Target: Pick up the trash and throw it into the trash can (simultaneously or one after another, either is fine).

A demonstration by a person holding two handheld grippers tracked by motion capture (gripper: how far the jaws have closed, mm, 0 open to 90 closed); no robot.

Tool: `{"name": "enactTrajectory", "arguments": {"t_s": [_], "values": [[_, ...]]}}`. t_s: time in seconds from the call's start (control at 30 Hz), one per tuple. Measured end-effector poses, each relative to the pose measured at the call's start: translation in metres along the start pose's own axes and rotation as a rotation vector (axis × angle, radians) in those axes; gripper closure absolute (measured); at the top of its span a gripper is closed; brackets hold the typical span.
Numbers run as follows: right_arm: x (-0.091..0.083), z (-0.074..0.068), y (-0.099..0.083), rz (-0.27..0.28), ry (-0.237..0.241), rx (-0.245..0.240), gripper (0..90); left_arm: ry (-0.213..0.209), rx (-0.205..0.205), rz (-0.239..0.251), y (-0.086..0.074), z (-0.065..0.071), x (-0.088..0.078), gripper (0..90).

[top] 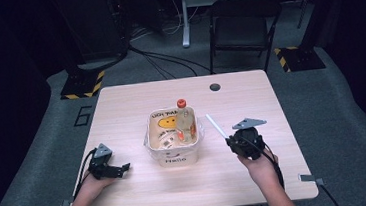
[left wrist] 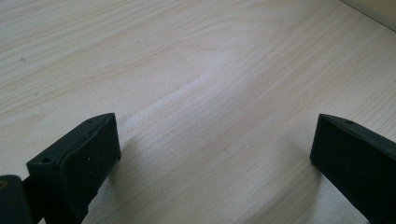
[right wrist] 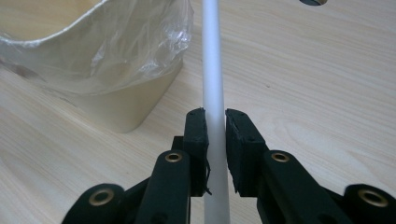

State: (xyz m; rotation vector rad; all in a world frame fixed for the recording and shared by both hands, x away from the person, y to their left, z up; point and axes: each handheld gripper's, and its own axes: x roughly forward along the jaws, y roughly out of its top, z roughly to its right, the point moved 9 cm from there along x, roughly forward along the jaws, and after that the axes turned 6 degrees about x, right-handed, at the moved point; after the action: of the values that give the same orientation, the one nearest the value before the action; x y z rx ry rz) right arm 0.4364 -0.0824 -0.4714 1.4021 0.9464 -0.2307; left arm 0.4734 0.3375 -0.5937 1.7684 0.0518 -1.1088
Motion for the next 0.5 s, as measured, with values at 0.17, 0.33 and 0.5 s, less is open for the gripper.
{"name": "enactTrajectory", "arguments": {"t_s": [0.17,0.33,0.5], "values": [[-0.007,-0.002,0.004,-0.001,0.009,-0.011,78.2,0.0,0.0,0.0,0.0,0.0,0.0,1.4],[-0.014,-0.007,0.007,0.005,0.028,-0.029,78.2,-0.001,-0.005,0.001,0.0,0.0,0.0,1.4],[-0.02,-0.011,0.009,0.008,0.039,-0.037,78.2,0.0,0.0,0.0,0.0,0.0,0.0,1.4]]}}
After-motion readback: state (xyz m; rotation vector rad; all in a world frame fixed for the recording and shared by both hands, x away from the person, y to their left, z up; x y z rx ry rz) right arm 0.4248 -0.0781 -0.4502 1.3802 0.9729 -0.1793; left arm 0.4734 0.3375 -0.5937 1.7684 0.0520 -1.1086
